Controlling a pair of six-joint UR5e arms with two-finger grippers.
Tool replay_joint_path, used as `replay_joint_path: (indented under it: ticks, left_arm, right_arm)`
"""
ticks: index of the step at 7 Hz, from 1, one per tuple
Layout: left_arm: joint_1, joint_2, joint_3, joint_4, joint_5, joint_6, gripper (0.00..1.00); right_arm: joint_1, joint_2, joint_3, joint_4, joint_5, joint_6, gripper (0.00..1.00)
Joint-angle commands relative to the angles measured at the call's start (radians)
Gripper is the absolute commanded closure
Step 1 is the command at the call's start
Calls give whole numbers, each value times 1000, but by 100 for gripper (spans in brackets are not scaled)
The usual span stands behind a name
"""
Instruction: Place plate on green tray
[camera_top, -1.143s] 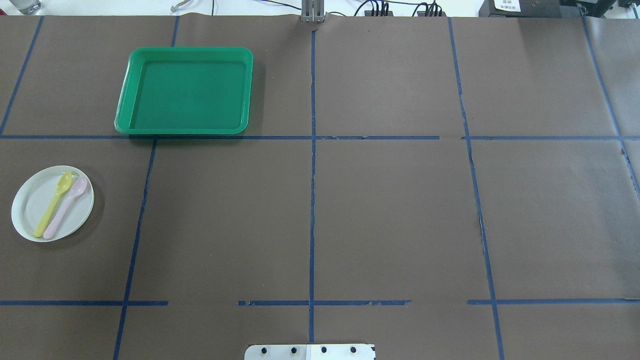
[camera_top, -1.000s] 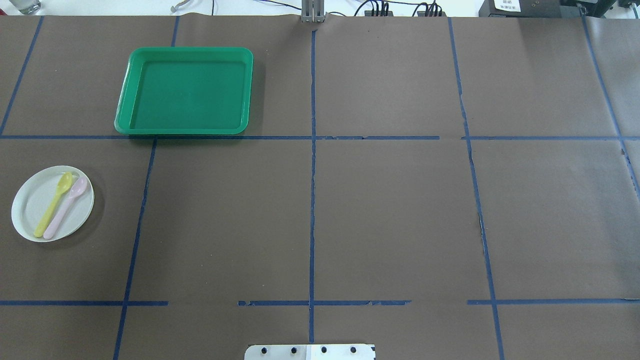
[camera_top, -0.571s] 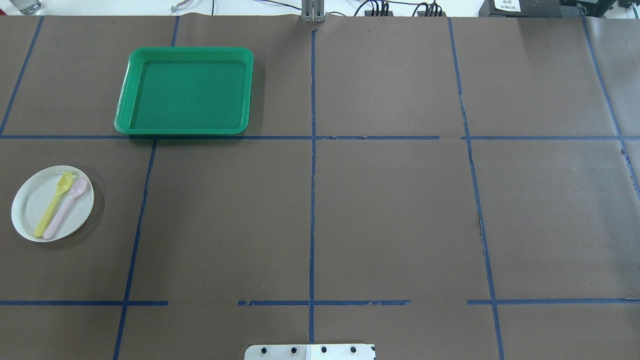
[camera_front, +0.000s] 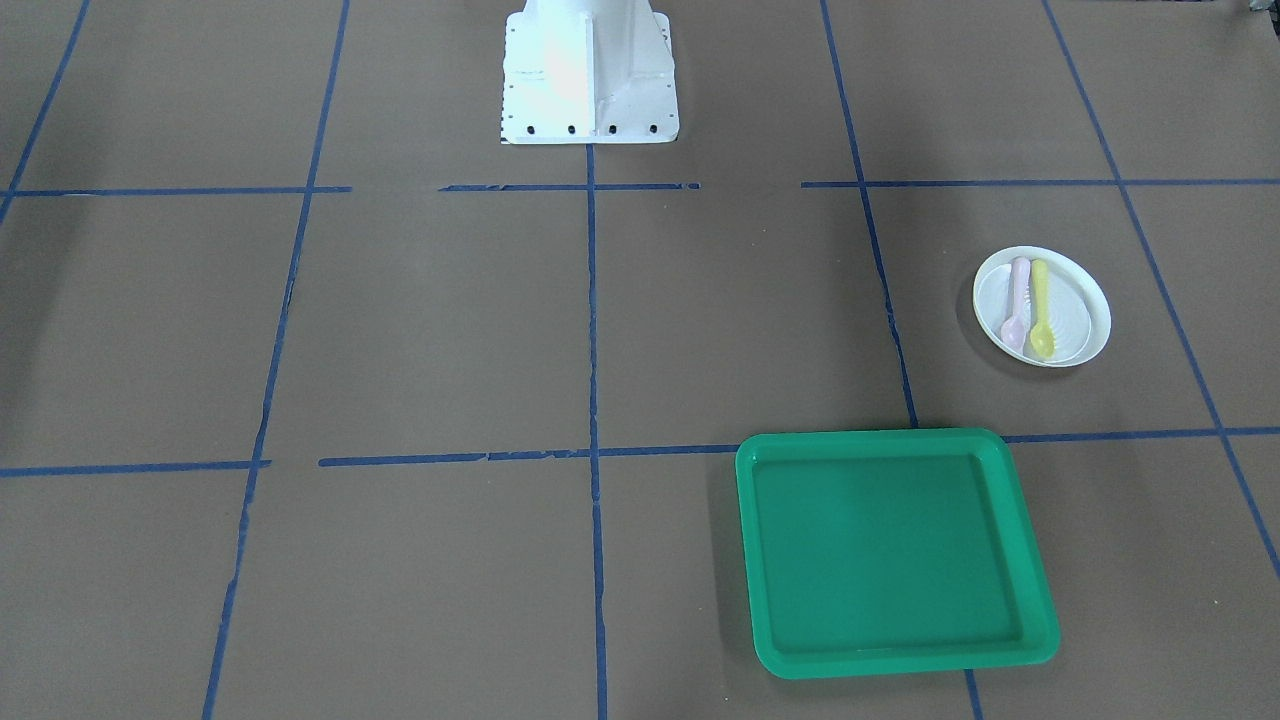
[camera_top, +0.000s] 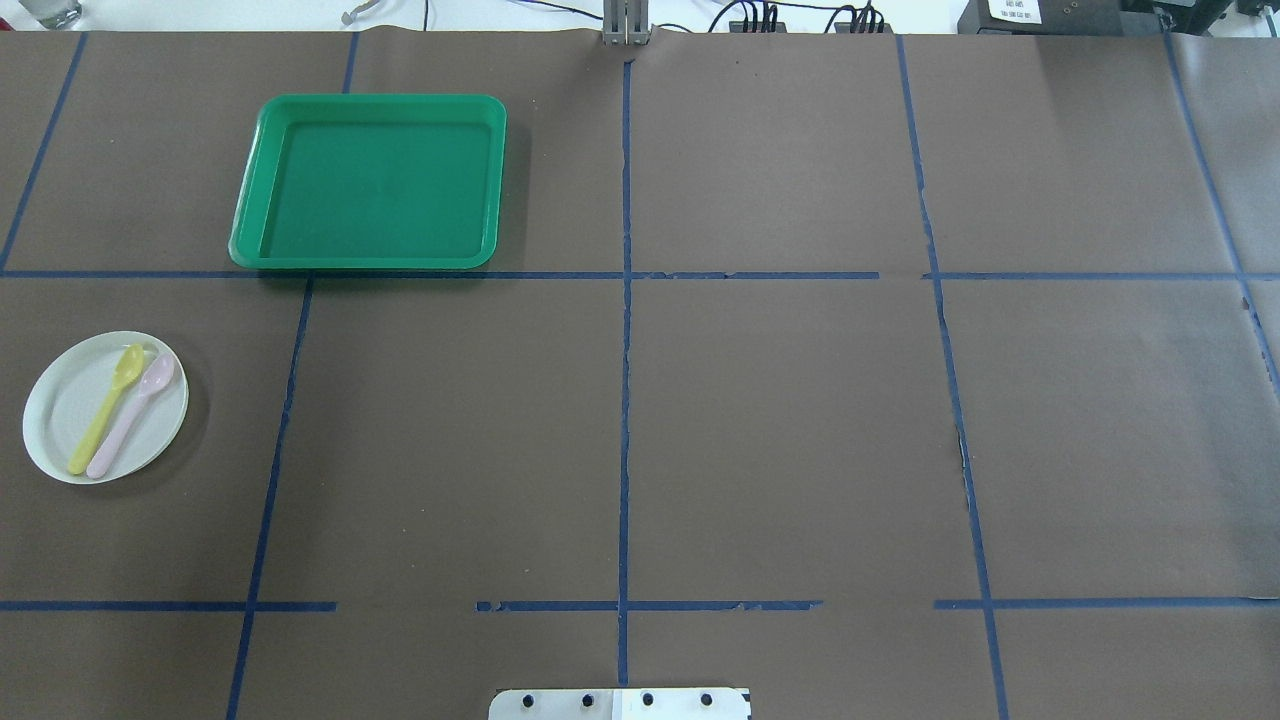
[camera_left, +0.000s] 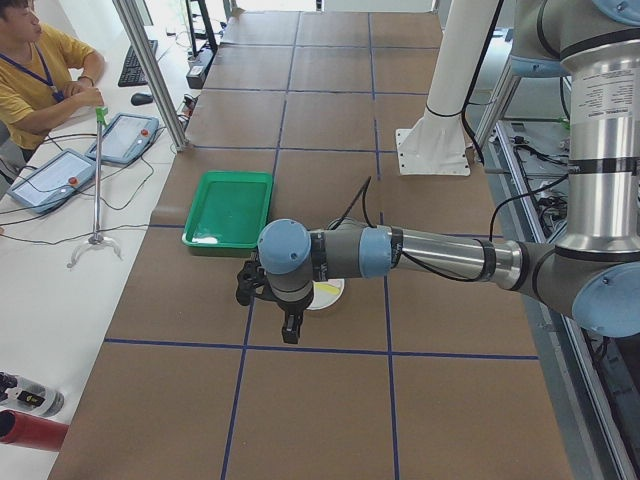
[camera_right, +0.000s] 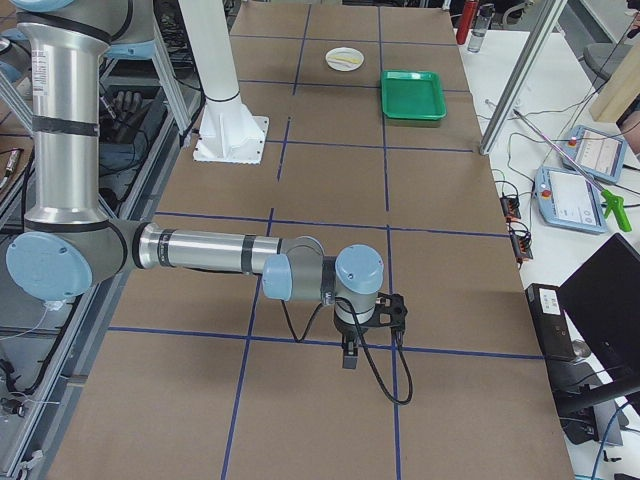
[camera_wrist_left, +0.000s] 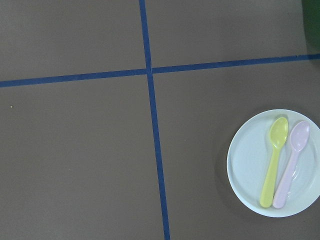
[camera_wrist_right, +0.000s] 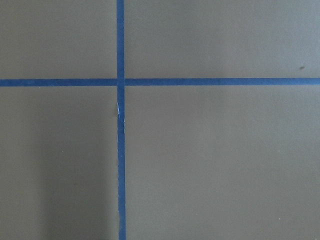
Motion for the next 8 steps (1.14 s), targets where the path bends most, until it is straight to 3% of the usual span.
replay_joint_path:
  ticks: [1, 3, 5, 8]
  left_arm:
    - [6, 44, -20, -19, 3, -8, 0]
    - [100, 54, 11, -256, 3, -121, 0]
    - [298, 98, 25, -522, 79, -497, 0]
    - [449, 161, 150, -863, 84, -711, 0]
  right_arm:
    - [0, 0, 0, 0, -1, 0, 0]
    - [0, 0, 0, 0, -1, 0, 0]
    - [0, 0, 0, 0, -1, 0, 0]
    - [0, 0, 0, 0, -1, 0, 0]
